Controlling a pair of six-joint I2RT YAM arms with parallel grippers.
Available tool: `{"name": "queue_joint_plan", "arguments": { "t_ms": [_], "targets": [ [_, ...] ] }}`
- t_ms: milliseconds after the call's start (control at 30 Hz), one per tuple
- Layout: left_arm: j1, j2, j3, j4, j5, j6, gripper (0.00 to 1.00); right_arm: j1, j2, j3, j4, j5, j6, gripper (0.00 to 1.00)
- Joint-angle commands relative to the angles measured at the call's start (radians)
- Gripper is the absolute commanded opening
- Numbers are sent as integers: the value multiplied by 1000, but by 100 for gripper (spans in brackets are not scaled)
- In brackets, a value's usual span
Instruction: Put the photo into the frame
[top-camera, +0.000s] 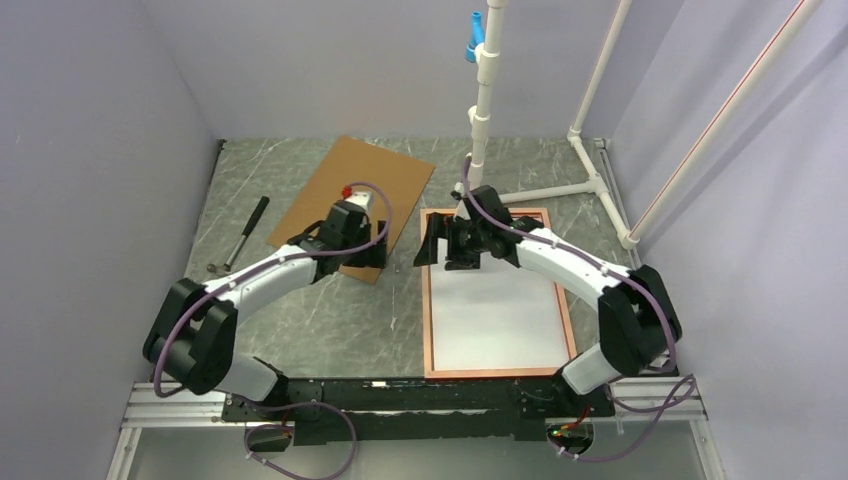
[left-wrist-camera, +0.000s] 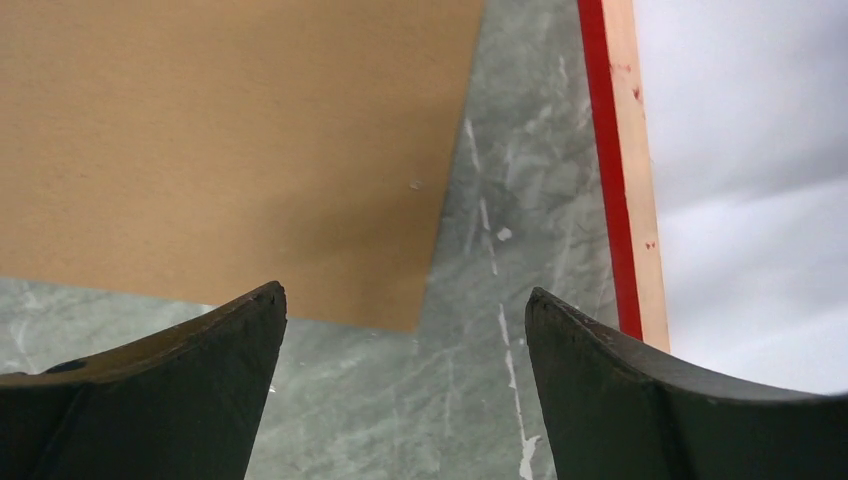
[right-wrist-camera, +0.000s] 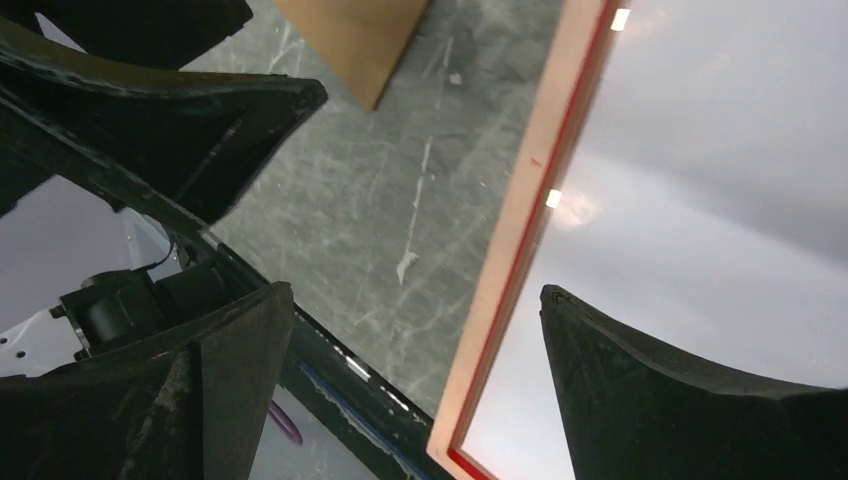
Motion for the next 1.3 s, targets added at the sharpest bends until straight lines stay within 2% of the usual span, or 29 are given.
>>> {"name": "queue_joint_plan", "arguments": {
  "t_ms": [0,267,433,533,600,733,900,1100,1267],
  "targets": [
    [139,-109,-81,164,231,49,92,52,88,96,104,-12,21,96],
    [468,-162,-137,344,576,-25,92,123,298,264,125,-17,37,96],
    [720,-107,-162,497,804,-184,92,144,407,352,132,-20,60,96],
    [858,-45,-179,601,855,-296,95,152,467,395,122,-11,74,96],
    [912,-3,-150,553,833,-323,99,155,498,421,110,0,80,96],
    [921,62,39,207,568,-177,99,158,554,482,62,25,78,97],
    [918,175,251,-70,326,-77,99,159,604,516,23,54,76,97],
    [916,336,397,-185,252,-49,98,158,641,531,4,64,82,97],
    [910,422,440,-186,314,-43,96,158,651,536,2,68,92,97]
  ]
}}
